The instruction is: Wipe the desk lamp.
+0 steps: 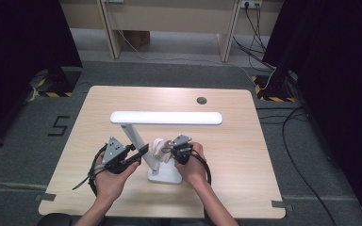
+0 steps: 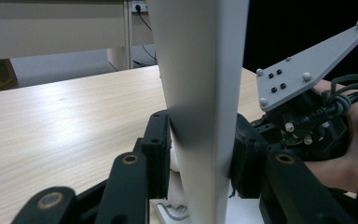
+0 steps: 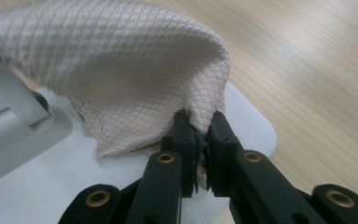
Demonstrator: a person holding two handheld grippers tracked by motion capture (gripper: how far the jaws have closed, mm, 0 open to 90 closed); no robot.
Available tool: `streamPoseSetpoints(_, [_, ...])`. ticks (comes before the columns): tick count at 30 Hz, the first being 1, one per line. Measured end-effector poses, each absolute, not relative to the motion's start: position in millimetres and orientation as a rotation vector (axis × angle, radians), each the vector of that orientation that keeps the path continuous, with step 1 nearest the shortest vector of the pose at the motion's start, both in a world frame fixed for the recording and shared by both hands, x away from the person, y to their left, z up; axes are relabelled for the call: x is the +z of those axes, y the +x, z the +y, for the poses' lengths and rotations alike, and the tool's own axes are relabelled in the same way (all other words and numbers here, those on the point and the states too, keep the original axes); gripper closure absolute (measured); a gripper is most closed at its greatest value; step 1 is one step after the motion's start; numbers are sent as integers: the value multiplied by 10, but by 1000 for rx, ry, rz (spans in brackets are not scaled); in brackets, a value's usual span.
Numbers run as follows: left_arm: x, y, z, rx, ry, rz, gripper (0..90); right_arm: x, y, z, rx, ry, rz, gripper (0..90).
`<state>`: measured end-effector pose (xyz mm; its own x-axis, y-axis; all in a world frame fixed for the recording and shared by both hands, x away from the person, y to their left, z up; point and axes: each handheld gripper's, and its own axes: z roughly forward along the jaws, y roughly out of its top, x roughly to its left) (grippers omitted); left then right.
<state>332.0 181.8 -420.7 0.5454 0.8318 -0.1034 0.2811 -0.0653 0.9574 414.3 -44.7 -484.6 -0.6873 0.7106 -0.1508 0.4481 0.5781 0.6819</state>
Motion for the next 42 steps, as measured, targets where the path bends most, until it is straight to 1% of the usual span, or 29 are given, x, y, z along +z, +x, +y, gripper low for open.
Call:
streamPoseSetpoints(16, [-4205,3321,1820,591,1625,959,636,-4876,4150,-737,832,982,2365,849])
streamPoseSetpoints(23, [-4208,3323,1819,589,1621,958,635,-4813,4179,-819,844,1044,2332,849])
streamPoseSetpoints(26, [-4207,3326,1821,589,1624,957,635,-4723,4195,-771,898,1045,2312,849])
streamPoseSetpoints(33, [-4207,3324,1822,589,1624,956,634,-4570,4260,-478,986,977,2313,848])
streamPoseSetpoints(37, [-4206,3324,1822,589,1625,955,634,-4578,4266,-314,996,950,2337,848])
streamPoseSetpoints(42, [-4207,3326,1822,588,1625,956,634,-4685,4279,-182,960,909,2387,848])
